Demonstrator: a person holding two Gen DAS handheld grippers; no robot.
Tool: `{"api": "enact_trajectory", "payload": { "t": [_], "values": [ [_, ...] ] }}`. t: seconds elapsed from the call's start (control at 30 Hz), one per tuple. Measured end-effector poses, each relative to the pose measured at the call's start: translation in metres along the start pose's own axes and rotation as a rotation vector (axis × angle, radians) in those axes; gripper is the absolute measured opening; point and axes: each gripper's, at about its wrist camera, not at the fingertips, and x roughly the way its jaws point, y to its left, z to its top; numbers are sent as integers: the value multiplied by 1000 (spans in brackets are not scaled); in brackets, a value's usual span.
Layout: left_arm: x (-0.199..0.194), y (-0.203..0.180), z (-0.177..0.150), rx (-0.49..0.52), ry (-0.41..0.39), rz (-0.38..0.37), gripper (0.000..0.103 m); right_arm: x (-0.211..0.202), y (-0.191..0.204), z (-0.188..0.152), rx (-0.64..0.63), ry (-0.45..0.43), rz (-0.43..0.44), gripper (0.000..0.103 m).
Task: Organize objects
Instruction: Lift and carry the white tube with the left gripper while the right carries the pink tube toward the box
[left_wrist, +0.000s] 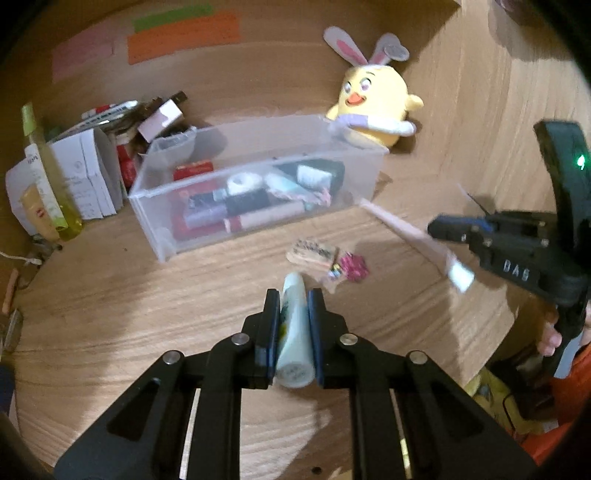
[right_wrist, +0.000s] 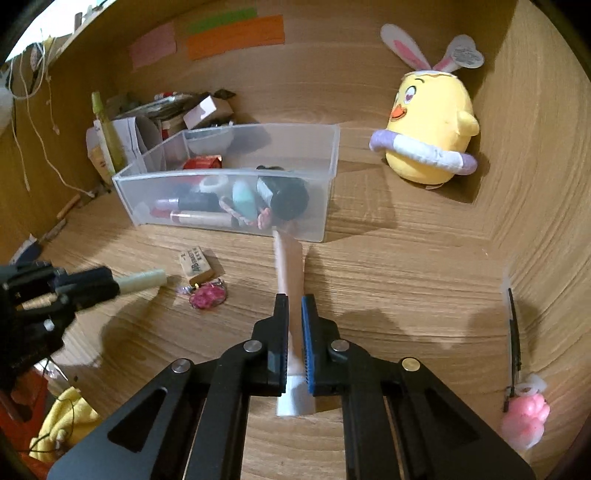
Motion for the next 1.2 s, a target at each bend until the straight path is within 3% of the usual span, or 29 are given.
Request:
{"api": "enact_trajectory", "payload": {
  "t": [0.23, 0.27, 0.33, 0.4, 0.67, 0.83, 0.97, 1.0, 1.03, 1.13, 1.2],
  "values": [
    [10, 16, -1, -28, 30, 9, 15, 22, -1, -1, 1, 68, 5, 10],
    [13, 19, -2, -35, 41, 9, 15, 22, -2, -1, 6, 71, 11, 14],
    [16, 23, -5, -47, 59, 3, 15, 20, -4, -2, 17, 70, 34, 37],
    [19, 27, -7, -55, 75, 0, 15, 16, -3, -5, 8, 60, 33, 44],
    [29, 31, 2, -48, 93, 8, 15, 11, 3, -19, -26, 90, 38, 44],
    [45, 34, 10, -46, 130, 5, 25, 13, 8, -24, -35, 90, 38, 44],
    [47, 34, 13, -52, 157, -17, 25, 14, 13, -24, -52, 78, 29, 43],
    [49, 34, 14, -53, 167, -19, 25, 14, 15, -24, -58, 72, 23, 33],
    [49, 33, 14, -50, 163, -18, 25, 14, 16, -25, -65, 68, 13, 30],
    [54, 28, 15, -22, 170, -20, 16, 11, 18, -28, -55, 53, 23, 30],
    [57, 26, 15, -6, 163, -4, 15, 8, 18, -30, -51, 46, 19, 30]
  ]
}}
